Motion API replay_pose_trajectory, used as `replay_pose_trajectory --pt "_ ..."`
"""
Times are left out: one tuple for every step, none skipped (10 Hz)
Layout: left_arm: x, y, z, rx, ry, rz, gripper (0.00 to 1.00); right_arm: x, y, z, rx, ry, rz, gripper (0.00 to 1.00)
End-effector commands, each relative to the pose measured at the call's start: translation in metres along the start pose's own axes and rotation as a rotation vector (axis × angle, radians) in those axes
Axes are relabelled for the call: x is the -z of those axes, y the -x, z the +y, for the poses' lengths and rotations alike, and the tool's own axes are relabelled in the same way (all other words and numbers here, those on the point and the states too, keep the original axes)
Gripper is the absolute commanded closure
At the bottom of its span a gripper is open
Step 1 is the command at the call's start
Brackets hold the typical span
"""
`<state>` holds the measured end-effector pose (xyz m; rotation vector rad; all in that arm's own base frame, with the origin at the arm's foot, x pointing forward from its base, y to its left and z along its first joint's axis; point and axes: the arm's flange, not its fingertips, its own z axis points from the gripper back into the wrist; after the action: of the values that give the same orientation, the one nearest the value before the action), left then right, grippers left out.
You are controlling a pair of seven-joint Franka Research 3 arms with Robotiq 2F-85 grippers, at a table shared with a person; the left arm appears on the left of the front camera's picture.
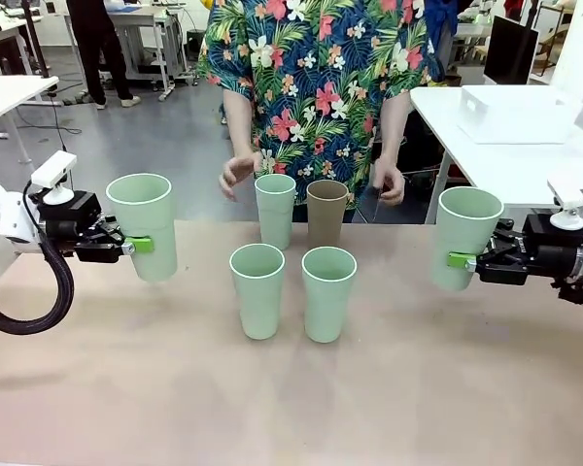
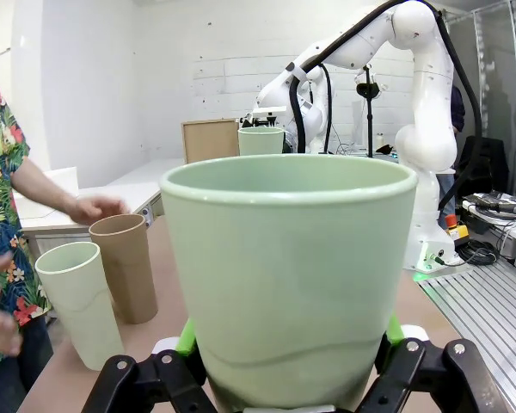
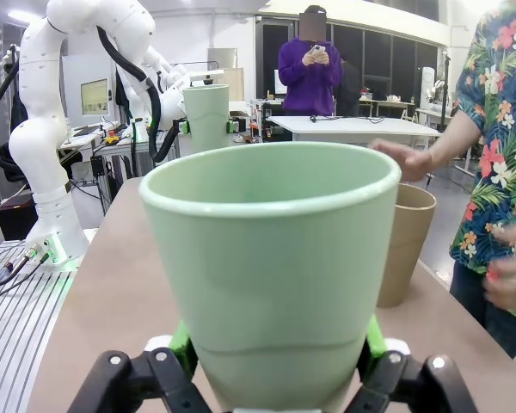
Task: Stack the cups and store them in the basket.
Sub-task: Place the stack of Reusable plastic cups into the Pantry Basket.
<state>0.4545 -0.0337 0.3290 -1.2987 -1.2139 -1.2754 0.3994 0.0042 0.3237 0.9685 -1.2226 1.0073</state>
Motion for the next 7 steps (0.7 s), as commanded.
replay_pose_trajectory --pt "0.0002 -0.0032 0.0013 0.007 0.001 0.000 0.14 0.0003 -0.0015 0.0002 -0.002 -0.004 -0.007 0.14" --pt "0.0002 -0.0032 0.0013 0.007 0.001 0.000 0.14 0.0003 -0.0015 0.0002 -0.002 -0.004 -0.007 0.14" --pt "0.0002 -0.0032 0.0013 0.007 0.001 0.000 0.14 0.0003 -0.0015 0.0002 -0.002 -0.004 -0.007 0.14" --pt "0.0002 -0.0032 0.0013 0.007 0.001 0.000 0.14 0.0003 -0.0015 0.0002 -0.002 -0.004 -0.007 0.14" --pt "0.0002 -0.0032 0.0013 0.007 0.001 0.000 0.14 0.0003 -0.0015 0.0002 -0.002 -0.004 -0.007 0.14" --pt "0.0002 -0.0032 0.0013 0.007 0.001 0.000 0.14 0.0003 -0.0015 0.0002 -0.002 -0.004 -0.007 0.14" --pt "0.0002 -0.0032 0.0013 0.007 0.001 0.000 0.14 0.0003 -0.0015 0.0002 -0.002 -0.004 -0.007 0.14"
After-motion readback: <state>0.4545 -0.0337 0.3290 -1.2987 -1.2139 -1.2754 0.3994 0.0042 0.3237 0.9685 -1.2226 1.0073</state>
